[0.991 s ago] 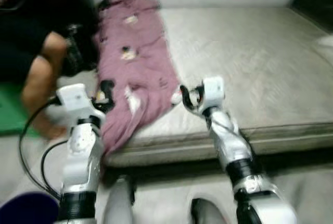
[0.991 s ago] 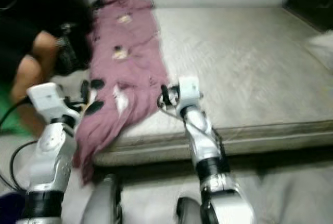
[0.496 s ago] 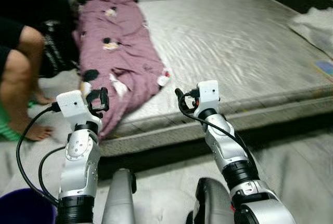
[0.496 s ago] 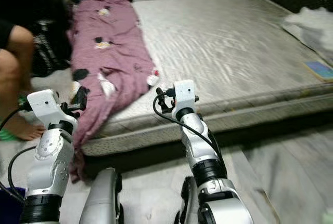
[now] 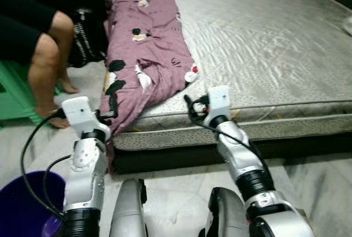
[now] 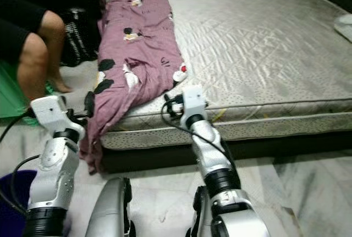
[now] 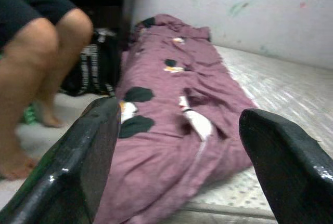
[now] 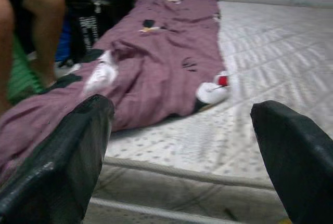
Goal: Clean up the room
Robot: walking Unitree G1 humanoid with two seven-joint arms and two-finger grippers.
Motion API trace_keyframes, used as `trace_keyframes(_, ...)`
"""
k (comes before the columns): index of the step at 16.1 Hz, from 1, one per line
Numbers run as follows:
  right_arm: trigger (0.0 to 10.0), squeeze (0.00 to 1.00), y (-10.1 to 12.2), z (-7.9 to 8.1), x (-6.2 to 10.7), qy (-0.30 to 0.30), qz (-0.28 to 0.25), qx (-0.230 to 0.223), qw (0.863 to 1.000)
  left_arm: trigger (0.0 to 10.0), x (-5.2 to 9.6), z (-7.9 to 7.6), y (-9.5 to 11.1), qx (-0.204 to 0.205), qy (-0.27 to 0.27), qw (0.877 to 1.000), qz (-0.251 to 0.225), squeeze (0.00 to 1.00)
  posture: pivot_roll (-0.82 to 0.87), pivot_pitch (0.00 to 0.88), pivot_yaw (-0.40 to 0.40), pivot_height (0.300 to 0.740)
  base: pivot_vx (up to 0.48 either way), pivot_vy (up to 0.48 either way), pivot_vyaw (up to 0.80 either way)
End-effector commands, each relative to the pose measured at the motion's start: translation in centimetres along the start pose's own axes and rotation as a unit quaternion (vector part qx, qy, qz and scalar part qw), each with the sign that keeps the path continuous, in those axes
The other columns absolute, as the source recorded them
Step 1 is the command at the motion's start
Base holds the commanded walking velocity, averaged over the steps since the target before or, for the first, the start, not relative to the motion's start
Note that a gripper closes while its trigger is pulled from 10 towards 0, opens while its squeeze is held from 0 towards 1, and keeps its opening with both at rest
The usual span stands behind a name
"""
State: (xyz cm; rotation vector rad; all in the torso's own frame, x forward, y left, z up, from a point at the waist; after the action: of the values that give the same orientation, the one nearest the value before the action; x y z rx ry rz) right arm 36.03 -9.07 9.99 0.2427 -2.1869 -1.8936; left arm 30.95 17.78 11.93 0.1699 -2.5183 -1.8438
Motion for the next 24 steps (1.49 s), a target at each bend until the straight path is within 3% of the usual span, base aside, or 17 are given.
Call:
trace_keyframes(1,10.0,0.00,0.64,-0.05,-0.24,-0.001,-0.008,-0.001,1.000,10.0,-0.17,-0.20,0.41,-0.002,-0.006,1.000,-0.006,0.00,0.07,0.023,0.000,0.592,0.334,0.000,0.00)
trace_keyframes(19,10.0,0.00,0.99,-0.04,-0.22,-0.001,-0.019,-0.018,1.000,10.0,-0.21,-0.67,-0.10,0.009,-0.029,0.999,0.014,0.00,0.07,0.039,0.008,0.592,0.307,0.000,0.03)
trace_keyframes(24,10.0,0.00,1.03,0.11,-0.22,0.002,-0.020,-0.017,1.000,10.0,-0.27,-0.68,-0.26,0.016,-0.026,0.999,0.021,0.00,0.07,0.040,0.009,0.537,0.347,0.000,0.00)
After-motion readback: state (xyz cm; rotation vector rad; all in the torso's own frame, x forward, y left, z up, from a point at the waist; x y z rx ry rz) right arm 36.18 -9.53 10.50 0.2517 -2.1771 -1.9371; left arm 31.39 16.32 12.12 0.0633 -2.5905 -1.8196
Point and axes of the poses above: a point about 5 cm out from each wrist's last joint towards the gripper, its own x axis pointing back from the gripper into the wrist, its own y axis along the axis of the wrist's last joint, z = x × y, the point moved 2 cm from there along -x, pointing out of the wrist towards the gripper, and after that the axes turned 7 degrees about x, right-handed, at the moved point
